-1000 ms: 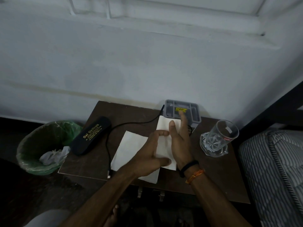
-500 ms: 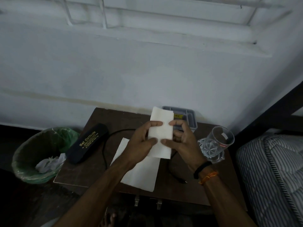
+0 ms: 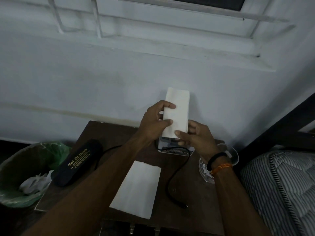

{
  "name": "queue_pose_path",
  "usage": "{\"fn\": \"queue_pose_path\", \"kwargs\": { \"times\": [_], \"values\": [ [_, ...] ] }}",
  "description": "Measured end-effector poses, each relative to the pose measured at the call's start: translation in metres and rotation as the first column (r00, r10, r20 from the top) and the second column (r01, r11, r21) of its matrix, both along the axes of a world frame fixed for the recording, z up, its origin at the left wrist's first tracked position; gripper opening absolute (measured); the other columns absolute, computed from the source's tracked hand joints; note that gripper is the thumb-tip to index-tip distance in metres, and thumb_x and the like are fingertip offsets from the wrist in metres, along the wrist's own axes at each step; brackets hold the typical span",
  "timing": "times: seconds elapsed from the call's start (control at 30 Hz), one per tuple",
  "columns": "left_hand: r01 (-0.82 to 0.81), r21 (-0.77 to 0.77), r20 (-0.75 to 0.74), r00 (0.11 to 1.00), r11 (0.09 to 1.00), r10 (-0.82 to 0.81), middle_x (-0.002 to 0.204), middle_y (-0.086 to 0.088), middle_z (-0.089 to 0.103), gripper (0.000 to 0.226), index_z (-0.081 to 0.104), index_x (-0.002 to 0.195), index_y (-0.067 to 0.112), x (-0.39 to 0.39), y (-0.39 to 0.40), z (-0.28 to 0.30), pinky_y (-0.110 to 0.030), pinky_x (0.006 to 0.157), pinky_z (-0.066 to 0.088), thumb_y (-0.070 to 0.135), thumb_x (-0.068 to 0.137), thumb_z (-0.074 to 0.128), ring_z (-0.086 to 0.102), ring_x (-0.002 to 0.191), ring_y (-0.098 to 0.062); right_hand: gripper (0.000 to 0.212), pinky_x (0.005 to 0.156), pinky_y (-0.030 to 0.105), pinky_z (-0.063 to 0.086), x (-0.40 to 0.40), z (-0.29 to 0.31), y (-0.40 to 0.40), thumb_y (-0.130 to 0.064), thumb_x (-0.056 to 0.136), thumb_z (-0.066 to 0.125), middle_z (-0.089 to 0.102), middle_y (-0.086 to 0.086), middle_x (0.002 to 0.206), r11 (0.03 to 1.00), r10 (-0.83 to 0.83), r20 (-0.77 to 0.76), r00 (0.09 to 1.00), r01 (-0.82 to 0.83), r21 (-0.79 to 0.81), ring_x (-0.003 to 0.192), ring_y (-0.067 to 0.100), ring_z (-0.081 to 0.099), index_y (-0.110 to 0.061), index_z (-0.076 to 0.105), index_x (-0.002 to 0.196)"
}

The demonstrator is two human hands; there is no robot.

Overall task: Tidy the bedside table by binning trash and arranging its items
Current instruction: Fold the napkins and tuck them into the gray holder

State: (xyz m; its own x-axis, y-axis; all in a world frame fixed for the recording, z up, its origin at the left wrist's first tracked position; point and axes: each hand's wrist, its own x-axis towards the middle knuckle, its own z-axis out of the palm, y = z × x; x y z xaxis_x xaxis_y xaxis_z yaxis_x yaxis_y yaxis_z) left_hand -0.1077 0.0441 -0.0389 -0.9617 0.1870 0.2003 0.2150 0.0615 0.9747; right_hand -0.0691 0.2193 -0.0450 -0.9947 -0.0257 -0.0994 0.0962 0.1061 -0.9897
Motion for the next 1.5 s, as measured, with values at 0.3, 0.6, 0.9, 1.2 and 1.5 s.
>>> {"fn": "queue_pose_path", "kwargs": {
  "times": [0.3,0.6,0.9,1.2,1.5],
  "values": [
    [0.124,-0.106,-0.084,0.988,0.987,-0.133,0.123,0.000,0.058,0.056,0.059,0.113,0.028,-0.027,0.006,0.008,-0.041,0.070,0.062,-0.011,0.073,0.065,0.063,0.102,-0.023,0.016,0.067,0.026,0.057,-0.021,-0.013,0.006,-0.025,0.082,0.078,0.075,-0.001,0.082,0.875,-0.176,-0.175,0.969,0.236,0.424,0.074,0.013,0.070,-0.012,0.074,0.089],
    [0.067,-0.159,-0.133,0.987,0.985,-0.088,0.097,-0.006,0.052,0.047,0.035,0.099,0.013,-0.042,0.021,-0.003,-0.041,0.061,0.055,-0.012,0.072,0.064,0.058,0.082,-0.015,0.021,0.081,0.032,0.054,-0.037,-0.011,0.011,-0.021,0.085,0.073,0.074,-0.004,0.093,0.918,-0.290,-0.171,0.942,0.324,0.229,0.091,0.016,0.069,-0.031,0.066,0.102],
    [-0.048,-0.255,-0.138,0.990,0.966,0.012,0.091,-0.007,0.063,0.045,0.038,0.092,0.017,-0.049,0.027,-0.019,-0.047,0.060,0.058,-0.001,0.073,0.074,0.067,0.082,-0.022,0.020,0.072,0.029,0.052,-0.041,-0.022,0.010,-0.027,0.086,0.074,0.072,0.005,0.086,0.784,-0.301,-0.268,0.915,0.397,0.478,0.080,0.020,0.065,-0.008,0.071,0.092],
    [-0.065,-0.455,-0.295,0.952,0.888,-0.081,0.081,0.004,0.066,0.020,0.058,0.077,0.017,-0.057,0.030,-0.032,-0.041,0.071,0.057,0.007,0.074,0.076,0.065,0.075,-0.018,0.021,0.062,0.025,0.040,-0.043,-0.031,0.006,-0.025,0.087,0.073,0.069,0.006,0.080,0.684,-0.362,-0.356,0.861,0.505,0.526,0.072,0.020,0.059,-0.006,0.064,0.082],
    [-0.174,-0.519,-0.390,0.919,0.837,-0.051,0.090,-0.002,0.060,0.026,0.057,0.087,0.014,-0.058,0.035,-0.042,-0.045,0.067,0.054,0.010,0.071,0.077,0.059,0.080,-0.022,0.022,0.066,0.019,0.045,-0.046,-0.031,0.001,-0.019,0.077,0.082,0.075,0.005,0.092,0.710,-0.315,-0.328,0.891,0.450,0.541,0.080,0.014,0.065,-0.010,0.071,0.093]
  ]
}}
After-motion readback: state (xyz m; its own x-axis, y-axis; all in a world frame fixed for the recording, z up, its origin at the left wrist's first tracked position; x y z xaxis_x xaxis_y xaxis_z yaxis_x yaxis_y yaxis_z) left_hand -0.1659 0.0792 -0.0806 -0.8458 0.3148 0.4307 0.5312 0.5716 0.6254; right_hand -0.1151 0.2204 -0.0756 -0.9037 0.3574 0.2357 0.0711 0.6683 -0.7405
